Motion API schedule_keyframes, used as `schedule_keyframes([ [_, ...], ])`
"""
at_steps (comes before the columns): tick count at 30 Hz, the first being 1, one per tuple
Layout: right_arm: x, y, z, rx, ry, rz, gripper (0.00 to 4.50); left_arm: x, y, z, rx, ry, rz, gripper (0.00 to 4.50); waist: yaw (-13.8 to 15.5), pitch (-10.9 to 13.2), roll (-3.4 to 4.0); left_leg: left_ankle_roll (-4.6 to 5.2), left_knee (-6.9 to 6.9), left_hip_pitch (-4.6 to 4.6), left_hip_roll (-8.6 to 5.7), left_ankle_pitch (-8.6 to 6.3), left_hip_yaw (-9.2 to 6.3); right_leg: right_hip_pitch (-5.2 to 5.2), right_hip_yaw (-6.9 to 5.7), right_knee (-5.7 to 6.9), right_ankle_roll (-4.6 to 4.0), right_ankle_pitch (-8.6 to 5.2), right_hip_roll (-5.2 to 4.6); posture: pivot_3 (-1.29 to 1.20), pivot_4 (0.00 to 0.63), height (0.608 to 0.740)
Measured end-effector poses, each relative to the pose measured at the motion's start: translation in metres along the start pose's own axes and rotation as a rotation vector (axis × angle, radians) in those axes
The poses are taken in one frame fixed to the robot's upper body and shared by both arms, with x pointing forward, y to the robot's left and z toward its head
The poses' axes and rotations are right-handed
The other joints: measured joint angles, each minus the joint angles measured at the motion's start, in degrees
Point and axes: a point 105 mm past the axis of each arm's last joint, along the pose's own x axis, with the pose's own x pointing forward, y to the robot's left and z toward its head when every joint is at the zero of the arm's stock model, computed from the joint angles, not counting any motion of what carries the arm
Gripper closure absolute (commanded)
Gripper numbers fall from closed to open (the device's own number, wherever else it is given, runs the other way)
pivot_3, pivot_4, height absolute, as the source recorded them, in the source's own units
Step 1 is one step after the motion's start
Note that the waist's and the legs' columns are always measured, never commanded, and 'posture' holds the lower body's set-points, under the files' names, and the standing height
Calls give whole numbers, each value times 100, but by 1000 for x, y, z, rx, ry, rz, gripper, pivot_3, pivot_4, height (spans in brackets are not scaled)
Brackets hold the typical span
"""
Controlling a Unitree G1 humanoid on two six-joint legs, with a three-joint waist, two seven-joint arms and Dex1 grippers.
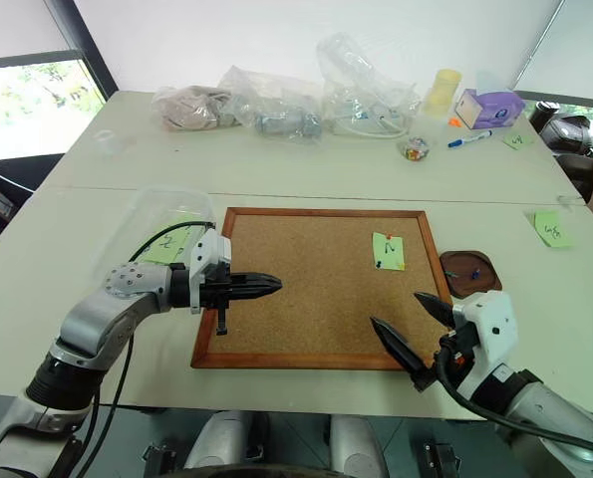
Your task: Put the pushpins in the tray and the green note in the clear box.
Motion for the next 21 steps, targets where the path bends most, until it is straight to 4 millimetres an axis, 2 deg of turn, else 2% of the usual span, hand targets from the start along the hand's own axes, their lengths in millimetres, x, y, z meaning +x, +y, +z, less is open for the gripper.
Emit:
schedule_keyframes([
  [21, 5, -6, -5, 7, 25, -73, 28, 2, 10, 1, 12, 12, 51, 4500, 1, 0, 0, 0, 0, 0, 0, 0, 0, 0, 0, 0, 0, 0, 0, 0, 150, 737],
])
